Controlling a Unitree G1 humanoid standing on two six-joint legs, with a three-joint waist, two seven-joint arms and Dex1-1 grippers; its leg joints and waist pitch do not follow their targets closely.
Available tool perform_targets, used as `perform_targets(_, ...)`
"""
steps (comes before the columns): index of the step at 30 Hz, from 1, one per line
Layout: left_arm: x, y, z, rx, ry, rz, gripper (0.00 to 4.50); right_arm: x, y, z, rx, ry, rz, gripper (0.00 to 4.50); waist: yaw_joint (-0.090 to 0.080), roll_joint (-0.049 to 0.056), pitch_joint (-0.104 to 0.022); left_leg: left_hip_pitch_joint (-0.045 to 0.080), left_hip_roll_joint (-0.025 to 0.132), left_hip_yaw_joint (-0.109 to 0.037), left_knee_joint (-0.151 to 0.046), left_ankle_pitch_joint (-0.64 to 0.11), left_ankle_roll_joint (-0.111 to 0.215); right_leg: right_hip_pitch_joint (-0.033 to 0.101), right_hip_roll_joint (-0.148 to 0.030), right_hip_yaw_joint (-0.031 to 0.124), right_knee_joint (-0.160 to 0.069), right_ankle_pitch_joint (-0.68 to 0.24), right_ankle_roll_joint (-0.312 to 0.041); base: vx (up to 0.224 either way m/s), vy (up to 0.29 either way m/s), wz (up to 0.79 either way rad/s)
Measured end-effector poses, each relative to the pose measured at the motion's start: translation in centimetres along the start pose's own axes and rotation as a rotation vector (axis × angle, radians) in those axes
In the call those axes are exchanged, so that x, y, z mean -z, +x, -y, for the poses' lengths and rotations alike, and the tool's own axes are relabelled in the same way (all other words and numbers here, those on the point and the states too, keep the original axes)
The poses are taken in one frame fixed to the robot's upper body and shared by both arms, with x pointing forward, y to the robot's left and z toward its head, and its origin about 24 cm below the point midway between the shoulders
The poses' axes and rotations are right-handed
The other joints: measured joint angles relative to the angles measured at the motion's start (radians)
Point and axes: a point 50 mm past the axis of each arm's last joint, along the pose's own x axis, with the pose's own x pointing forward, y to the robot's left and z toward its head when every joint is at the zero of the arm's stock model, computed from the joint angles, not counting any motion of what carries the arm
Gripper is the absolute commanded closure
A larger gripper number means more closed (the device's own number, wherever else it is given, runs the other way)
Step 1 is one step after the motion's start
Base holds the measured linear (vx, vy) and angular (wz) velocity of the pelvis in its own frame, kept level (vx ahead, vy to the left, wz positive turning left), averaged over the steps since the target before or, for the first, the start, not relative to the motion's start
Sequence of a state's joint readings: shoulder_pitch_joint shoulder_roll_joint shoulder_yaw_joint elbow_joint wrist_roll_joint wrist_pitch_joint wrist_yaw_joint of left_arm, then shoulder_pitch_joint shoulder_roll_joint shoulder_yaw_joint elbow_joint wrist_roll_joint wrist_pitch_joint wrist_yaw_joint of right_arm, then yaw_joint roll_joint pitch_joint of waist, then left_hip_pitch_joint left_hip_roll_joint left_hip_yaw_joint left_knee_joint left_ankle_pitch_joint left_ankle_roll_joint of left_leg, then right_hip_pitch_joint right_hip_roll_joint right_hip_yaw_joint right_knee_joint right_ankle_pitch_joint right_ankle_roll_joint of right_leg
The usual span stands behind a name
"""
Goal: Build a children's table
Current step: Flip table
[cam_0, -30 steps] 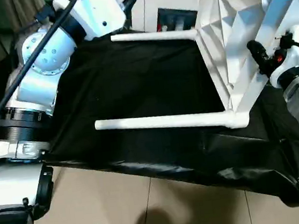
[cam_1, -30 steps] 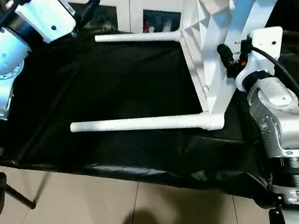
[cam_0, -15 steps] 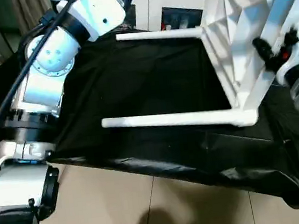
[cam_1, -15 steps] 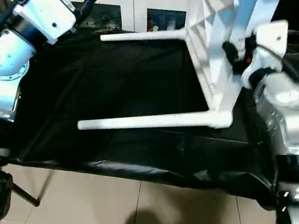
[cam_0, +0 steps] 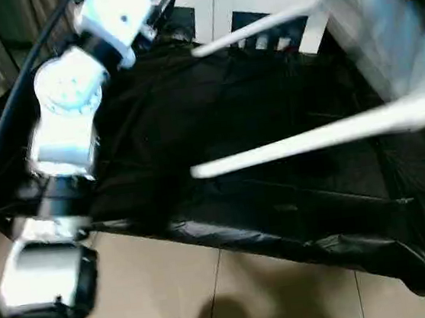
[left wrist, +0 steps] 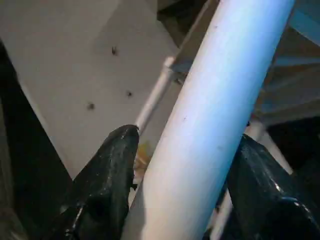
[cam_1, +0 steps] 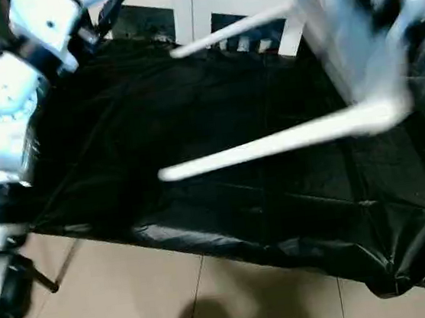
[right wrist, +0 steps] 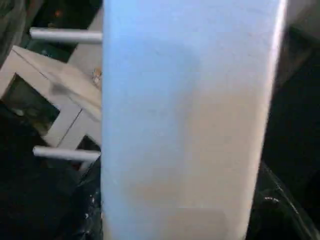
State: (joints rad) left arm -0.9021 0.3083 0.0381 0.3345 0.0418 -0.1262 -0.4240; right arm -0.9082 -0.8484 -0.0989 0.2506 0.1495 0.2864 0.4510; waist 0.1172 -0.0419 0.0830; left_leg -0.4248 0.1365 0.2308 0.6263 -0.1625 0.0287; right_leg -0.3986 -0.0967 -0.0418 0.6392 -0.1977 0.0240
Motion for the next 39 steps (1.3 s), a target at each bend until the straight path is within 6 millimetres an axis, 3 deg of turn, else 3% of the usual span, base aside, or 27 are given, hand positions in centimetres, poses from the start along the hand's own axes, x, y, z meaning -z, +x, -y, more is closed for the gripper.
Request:
perform_targets(6,1.7,-1.1,2.4,0.001,-0.188,-0.055,2.08,-2.7,1.0,1.7,-0.083,-0.175,-0.002,2.62,-0.006,-0.008,-0.001,0.0,0.001,-0.001,0.006,-0.001,0.001,0.002,0.0,-0.001,0.002,0.0,0.0,0.0,0.0,0.0)
perform_targets(14,4.1,-3.4,4.1,-0.008,-0.327,-0.173,2.31,-5.2,3.4,0.4,-0.199,-0.32,0.018,2.62,-0.025,-0.018,-0.001,0.002,0.001,-0.004,0.008,-0.001,0.001,0.0,0.001,-0.002,0.0,-0.004,0.006,0.0,0.0,0.0)
perform_targets(17,5.5,-4.6,4.9,-0.007,-0.364,-0.236,2.4,-6.4,4.8,-0.8,-0.258,-0.396,0.028,2.62,-0.034,-0.021,-0.001,0.003,0.001,-0.005,0.009,-0.001,0.0,0.001,0.001,-0.002,-0.002,-0.005,0.007,0.0,0.0,0.0)
perform_targets(20,7.1,-5.8,6.1,0.007,-0.396,-0.316,2.54,-7.0,5.8,-2.3,-0.31,-0.465,0.046,2.62,-0.037,-0.03,-0.002,0.002,0.001,-0.007,0.009,-0.001,0.0,0.0,0.001,-0.004,-0.006,-0.005,0.007,0.0,0.0,0.0)
perform_targets(27,9.4,-7.5,7.9,0.058,-0.421,-0.466,2.84,-7.5,7.2,-5.3,-0.395,-0.552,0.082,2.62,-0.048,-0.043,0.0,-0.003,0.001,-0.007,0.009,-0.001,0.0,-0.001,0.001,-0.004,-0.016,-0.005,0.007,0.0,0.0,0.0)
perform_targets(34,11.4,-9.2,9.1,0.104,-0.469,-0.573,2.94,-8.1,8.3,-8.2,-0.475,-0.622,0.122,2.62,-0.062,-0.043,0.0,-0.005,0.001,-0.007,0.009,-0.002,0.0,-0.001,0.001,-0.005,-0.025,-0.005,0.007,0.0,0.0,0.0)
perform_targets(37,11.6,-9.4,9.0,0.105,-0.465,-0.573,2.96,-8.1,8.4,-8.7,-0.488,-0.615,0.133,1.92,-0.063,-0.043,0.0,-0.005,0.001,-0.005,0.009,-0.002,0.0,-0.001,0.001,-0.005,-0.027,-0.005,0.007,0.0,0.0,0.0)
perform_targets(39,12.1,-9.8,8.8,0.102,-0.46,-0.592,2.96,-7.8,8.4,-9.2,-0.521,-0.608,0.126,1.92,-0.073,-0.044,-0.001,-0.005,0.002,-0.005,0.005,-0.002,0.0,-0.001,0.001,-0.011,-0.026,-0.011,-0.003,0.0,0.0,0.0)
